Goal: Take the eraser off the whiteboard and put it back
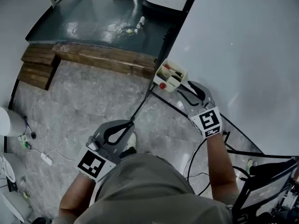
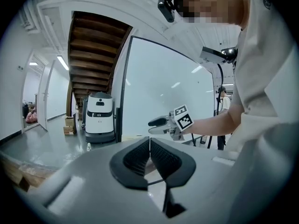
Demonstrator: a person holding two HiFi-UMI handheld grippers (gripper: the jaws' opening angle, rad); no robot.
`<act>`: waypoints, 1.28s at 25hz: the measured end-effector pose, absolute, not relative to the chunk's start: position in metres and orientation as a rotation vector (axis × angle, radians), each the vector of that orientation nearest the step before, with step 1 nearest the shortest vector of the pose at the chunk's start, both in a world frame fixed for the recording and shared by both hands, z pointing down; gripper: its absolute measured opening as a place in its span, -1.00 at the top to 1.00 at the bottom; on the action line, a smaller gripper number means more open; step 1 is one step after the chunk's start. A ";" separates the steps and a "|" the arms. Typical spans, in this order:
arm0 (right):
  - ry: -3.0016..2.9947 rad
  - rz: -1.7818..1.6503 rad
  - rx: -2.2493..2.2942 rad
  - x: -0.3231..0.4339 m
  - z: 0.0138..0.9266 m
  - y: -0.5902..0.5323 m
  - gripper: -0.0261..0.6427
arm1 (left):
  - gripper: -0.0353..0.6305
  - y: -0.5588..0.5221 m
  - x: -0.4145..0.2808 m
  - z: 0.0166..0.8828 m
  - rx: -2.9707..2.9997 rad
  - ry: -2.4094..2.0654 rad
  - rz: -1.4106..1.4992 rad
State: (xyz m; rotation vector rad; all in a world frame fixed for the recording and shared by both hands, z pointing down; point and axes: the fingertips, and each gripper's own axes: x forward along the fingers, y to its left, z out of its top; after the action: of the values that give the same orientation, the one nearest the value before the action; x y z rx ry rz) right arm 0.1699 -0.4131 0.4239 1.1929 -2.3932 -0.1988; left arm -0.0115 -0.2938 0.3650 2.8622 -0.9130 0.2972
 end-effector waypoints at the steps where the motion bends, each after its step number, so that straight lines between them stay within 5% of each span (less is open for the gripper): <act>1: -2.403 -0.203 1.207 0.171 0.415 -0.399 0.31 | 0.87 -0.287 -0.010 0.362 2.866 -0.920 0.297; 23: -2.478 0.072 1.400 0.194 0.410 -0.155 0.31 | 0.83 -0.141 0.002 0.342 2.932 -0.911 0.450; 32: -2.411 0.045 1.473 0.101 0.388 -0.041 0.33 | 0.82 -0.030 -0.081 0.328 3.007 -0.760 0.291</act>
State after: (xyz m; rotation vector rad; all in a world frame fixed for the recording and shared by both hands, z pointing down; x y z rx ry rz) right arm 0.1008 -0.0413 0.3882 1.4728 -2.4111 0.0446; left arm -0.0814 -0.0296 0.3275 3.0075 -0.7600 0.2911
